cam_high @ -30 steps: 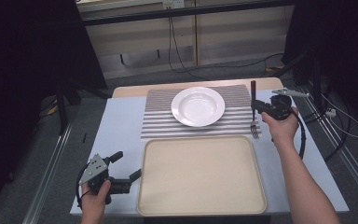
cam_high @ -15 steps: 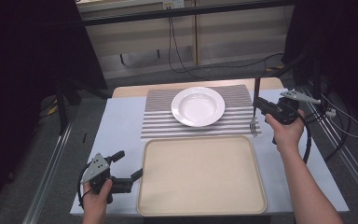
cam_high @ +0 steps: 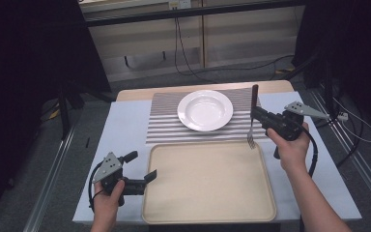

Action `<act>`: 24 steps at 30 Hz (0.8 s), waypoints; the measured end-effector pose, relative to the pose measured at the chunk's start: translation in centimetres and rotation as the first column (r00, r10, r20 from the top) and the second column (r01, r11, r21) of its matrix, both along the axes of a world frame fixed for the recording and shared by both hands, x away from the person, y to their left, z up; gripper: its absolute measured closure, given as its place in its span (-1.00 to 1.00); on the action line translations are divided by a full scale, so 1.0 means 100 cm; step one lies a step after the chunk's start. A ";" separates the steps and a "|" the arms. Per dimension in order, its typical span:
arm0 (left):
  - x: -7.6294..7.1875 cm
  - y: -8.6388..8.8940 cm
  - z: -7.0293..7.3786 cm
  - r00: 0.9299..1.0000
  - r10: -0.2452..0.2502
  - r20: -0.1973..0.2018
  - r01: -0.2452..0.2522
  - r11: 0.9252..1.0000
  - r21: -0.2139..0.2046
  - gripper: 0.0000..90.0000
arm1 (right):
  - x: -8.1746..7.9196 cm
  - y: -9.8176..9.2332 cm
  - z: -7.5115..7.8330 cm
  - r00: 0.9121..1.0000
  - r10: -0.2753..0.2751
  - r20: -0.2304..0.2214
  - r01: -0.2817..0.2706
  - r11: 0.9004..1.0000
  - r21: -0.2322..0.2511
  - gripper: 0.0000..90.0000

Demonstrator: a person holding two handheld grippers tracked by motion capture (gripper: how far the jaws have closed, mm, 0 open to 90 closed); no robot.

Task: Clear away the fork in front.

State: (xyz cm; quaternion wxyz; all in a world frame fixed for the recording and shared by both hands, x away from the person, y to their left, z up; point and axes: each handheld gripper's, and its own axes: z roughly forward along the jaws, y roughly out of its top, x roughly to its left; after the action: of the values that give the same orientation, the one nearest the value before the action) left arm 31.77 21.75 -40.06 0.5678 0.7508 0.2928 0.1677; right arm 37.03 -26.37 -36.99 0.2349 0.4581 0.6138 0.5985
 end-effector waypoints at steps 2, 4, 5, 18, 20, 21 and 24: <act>0.001 -0.006 0.002 1.000 -0.008 0.003 0.008 1.000 0.006 -0.94 | -0.004 0.006 0.000 1.000 0.013 0.008 -0.014 1.000 0.008 0.74; 0.001 -0.009 0.003 1.000 -0.013 0.006 0.013 1.000 0.010 -0.94 | -0.005 0.009 0.000 1.000 0.023 0.011 -0.023 1.000 0.005 0.74; 0.002 -0.015 0.005 1.000 -0.021 0.004 0.021 1.000 0.007 -0.94 | -0.009 0.016 -0.001 0.999 0.041 0.018 -0.041 0.999 0.022 0.73; 0.015 -0.045 0.024 1.000 -0.008 -0.012 0.007 0.999 -0.054 -0.93 | -0.022 0.057 -0.006 0.987 0.149 0.055 -0.150 0.988 0.025 0.74; 0.019 -0.053 0.031 1.000 -0.007 -0.019 0.006 0.998 -0.067 -0.93 | -0.025 0.064 -0.007 0.984 0.164 0.066 -0.166 0.986 0.030 0.73; 0.019 -0.053 0.031 1.000 -0.007 -0.019 0.006 0.998 -0.067 -0.93 | -0.025 0.064 -0.007 0.984 0.164 0.066 -0.166 0.986 0.030 0.73; 0.023 -0.060 0.038 1.000 -0.003 -0.019 0.002 0.997 -0.076 -0.92 | -0.029 0.073 -0.010 0.980 0.185 0.073 -0.187 0.982 0.032 0.74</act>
State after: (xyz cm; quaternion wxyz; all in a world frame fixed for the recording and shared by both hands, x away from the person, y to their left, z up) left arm 34.10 15.78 -36.29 0.5935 0.7305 0.3034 0.1485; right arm 34.12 -19.05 -37.98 0.1901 0.3822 0.6337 0.6452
